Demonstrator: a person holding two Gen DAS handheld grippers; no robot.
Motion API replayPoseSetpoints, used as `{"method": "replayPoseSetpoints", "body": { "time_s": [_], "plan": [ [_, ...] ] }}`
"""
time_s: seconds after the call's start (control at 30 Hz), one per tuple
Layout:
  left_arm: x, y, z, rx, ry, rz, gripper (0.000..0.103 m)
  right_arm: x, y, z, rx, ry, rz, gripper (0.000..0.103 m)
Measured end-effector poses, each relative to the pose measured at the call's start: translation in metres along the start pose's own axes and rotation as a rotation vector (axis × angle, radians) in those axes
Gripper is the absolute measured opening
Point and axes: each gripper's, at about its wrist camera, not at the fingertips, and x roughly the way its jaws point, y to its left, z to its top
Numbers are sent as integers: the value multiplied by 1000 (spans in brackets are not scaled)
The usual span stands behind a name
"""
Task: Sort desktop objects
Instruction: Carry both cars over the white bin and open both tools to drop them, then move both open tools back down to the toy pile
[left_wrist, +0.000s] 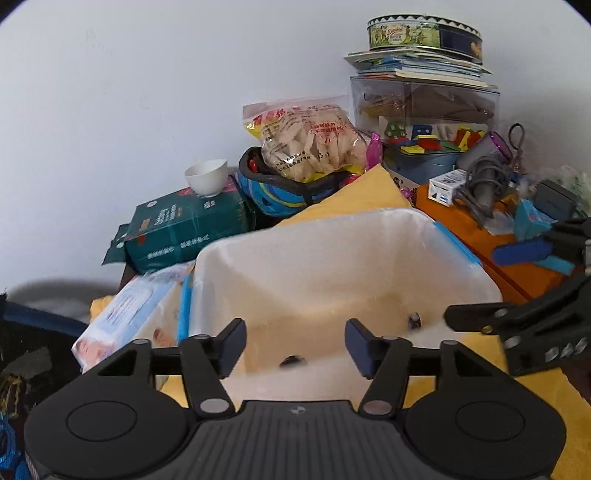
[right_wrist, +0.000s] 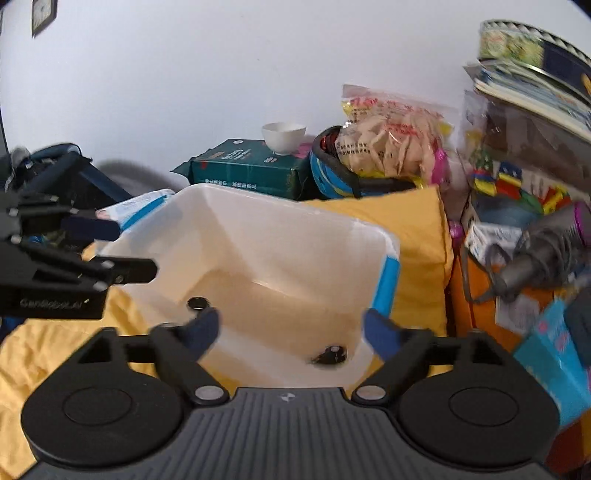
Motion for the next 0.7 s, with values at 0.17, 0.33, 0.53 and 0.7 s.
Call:
{"method": "replayPoseSetpoints", "body": {
  "time_s": [0.17, 0.33, 0.53, 0.7],
  "plan": [
    [-31, -8, -38, -59, 65, -43, 70, -23, -4, -21, 71, 26, 14, 103],
    [-41, -31, -92, -80, 181, -81, 74, -32, 8, -55, -21, 112, 57, 103],
    [-48, -63, -142, -36, 269, -108, 74, -36, 34, -115, -229, 151, 36, 73],
    [-56, -82, -158, -16, 315, -158, 74, -39, 45, -136, -250, 253, 135, 56]
  ]
}}
